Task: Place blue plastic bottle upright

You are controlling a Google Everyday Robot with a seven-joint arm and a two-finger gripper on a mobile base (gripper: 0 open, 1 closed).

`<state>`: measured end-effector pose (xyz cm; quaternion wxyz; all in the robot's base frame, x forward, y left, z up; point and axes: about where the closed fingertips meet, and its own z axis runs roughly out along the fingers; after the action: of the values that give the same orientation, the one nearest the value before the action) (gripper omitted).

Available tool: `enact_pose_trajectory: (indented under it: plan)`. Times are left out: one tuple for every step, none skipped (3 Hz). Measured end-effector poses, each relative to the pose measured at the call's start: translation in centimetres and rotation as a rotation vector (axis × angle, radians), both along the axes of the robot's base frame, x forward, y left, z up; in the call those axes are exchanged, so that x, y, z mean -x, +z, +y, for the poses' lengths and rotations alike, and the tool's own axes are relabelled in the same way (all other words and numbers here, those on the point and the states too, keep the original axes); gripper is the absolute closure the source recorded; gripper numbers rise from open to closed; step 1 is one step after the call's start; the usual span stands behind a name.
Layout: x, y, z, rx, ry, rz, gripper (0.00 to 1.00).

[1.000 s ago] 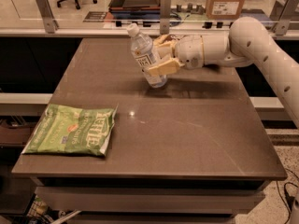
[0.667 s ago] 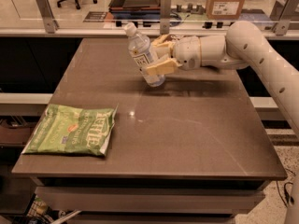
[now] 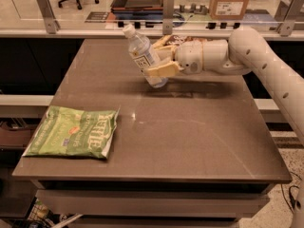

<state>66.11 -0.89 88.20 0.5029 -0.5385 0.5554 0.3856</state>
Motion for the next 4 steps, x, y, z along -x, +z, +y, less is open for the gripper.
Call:
enact_pose_trajectory:
  plan:
    - [0.0,0.02,0.01,0.0,0.0,0.0,1.0]
    - [0.0,0.04,0.01,0.0,0.0,0.0,1.0]
    - [0.0,0.04,0.03,-0.001,0.0,0.0,1.0]
    - [0.01,0.05,0.03,-0.001,0.0,0.0,1.0]
